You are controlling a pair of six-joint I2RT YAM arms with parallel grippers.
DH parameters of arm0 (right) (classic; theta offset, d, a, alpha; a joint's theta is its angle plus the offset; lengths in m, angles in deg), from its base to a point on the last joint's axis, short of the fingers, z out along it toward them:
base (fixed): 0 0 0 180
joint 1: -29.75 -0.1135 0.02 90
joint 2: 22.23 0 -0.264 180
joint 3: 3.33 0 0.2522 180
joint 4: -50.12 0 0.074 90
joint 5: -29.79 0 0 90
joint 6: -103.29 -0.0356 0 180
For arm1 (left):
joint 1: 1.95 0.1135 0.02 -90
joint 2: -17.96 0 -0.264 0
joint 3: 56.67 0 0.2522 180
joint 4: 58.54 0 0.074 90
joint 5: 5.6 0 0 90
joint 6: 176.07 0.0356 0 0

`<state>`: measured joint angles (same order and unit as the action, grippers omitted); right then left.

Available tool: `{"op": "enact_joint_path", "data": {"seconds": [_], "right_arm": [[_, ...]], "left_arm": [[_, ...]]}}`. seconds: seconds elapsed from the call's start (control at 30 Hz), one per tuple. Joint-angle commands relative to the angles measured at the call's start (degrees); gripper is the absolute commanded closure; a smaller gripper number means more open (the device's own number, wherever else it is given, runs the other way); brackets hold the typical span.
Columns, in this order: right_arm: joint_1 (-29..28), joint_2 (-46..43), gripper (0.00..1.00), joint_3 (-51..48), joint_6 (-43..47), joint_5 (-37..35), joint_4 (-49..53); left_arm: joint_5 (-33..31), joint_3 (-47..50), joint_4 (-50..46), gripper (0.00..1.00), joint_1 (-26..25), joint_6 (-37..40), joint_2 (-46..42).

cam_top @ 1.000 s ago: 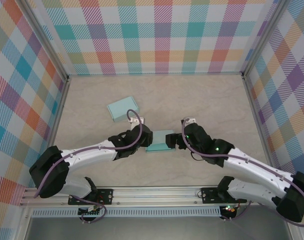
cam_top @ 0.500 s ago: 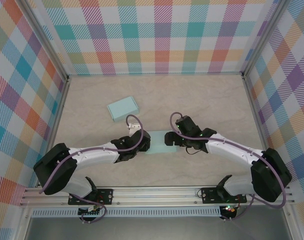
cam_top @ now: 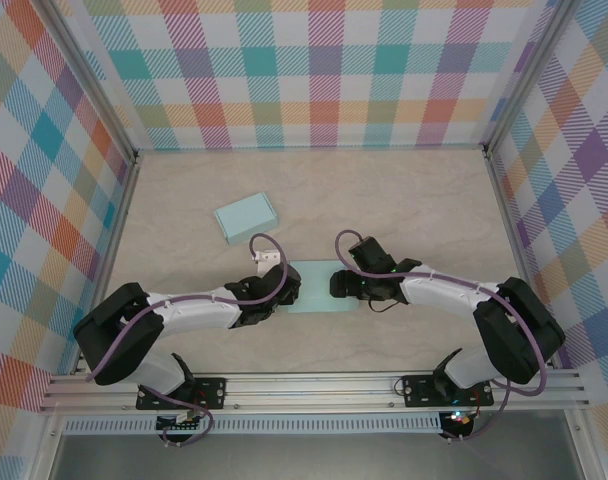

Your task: Fold the paper box

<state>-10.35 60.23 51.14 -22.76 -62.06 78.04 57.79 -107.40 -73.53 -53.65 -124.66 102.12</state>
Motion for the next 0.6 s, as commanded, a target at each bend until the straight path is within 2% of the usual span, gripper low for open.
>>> {"op": "enact_joint_path", "data": {"seconds": [0.0, 0.2, 0.37, 0.57], "right_arm": [[0.0, -0.1, 0.19, -0.5, -0.6, 2.0, -0.1], [0.7, -4.9, 0.12, 0.0, -1.1, 2.6, 0.5], [2.1, -6.8, 0.0, -0.3, -2.9, 7.0, -1.7], [3.9, -3.8, 0.0, -0.4, -3.9, 13.3, -4.7]], "left_arm": [[1.2, 1.2, -1.0, 0.39, -0.2, -0.2, -0.9], [1.3, 0.5, -1.5, 0.37, 1.4, 1.8, -4.5], [10.5, 1.7, 2.7, 0.36, 4.6, 2.7, -7.7], [16.4, 2.0, 4.1, 0.38, 7.2, 4.0, -7.4]]}}
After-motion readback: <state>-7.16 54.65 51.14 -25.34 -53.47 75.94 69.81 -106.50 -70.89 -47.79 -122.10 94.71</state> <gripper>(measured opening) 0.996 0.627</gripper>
